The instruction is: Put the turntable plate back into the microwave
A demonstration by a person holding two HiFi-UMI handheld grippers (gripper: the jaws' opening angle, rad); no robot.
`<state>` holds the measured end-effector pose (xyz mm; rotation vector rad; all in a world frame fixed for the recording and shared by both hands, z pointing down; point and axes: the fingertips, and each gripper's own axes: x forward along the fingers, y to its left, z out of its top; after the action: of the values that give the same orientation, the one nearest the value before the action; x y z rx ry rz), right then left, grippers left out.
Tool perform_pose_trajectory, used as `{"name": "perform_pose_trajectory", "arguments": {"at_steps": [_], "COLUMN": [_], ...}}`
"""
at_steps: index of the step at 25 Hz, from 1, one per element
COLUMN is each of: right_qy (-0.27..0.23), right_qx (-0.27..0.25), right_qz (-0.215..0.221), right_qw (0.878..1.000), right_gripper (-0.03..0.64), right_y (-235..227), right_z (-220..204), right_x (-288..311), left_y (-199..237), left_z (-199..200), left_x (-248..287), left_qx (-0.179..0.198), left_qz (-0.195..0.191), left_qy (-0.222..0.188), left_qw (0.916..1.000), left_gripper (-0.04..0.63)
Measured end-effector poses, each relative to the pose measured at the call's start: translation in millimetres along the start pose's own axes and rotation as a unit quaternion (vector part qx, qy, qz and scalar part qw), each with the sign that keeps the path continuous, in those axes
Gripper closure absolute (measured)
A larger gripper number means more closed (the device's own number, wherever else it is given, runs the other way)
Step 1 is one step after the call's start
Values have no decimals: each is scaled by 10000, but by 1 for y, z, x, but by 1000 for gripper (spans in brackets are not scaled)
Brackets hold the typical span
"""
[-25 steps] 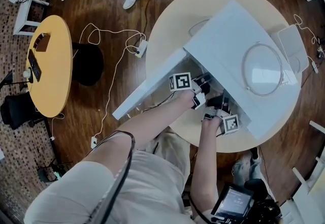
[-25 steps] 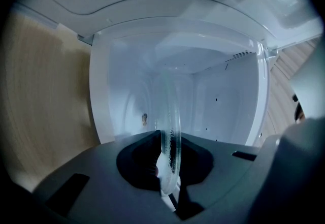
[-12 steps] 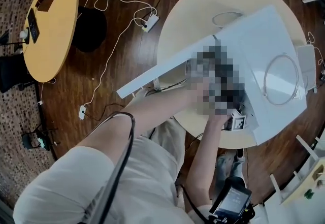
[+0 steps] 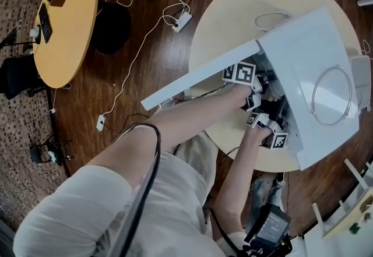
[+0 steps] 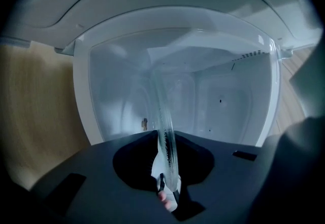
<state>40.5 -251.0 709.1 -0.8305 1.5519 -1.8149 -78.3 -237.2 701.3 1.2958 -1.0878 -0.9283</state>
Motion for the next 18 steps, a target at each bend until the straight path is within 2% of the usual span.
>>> {"name": "perform_pose_trajectory", "arguments": {"at_steps": [7,11,18], "right_qy": [-45,-188,-318], "right_qx": [64,133,116], "right_qz": [53,104,79], "right_qw": [10000,9997,9994], "right_gripper": [569,569,569], "right_y": [0,3,2], "right_z": [-1,5,9], "right_x": [-3,0,0], "left_y": [-1,-4,-5], "left_z": [-2,-1,1], "left_x": [-5,-6,-13], "left_qx": [181,248,413], "left_qz": [16,1,121], "left_qy": [71,69,21], "left_qw": [9998,9997,9991], "left_gripper": [546,498,495]}}
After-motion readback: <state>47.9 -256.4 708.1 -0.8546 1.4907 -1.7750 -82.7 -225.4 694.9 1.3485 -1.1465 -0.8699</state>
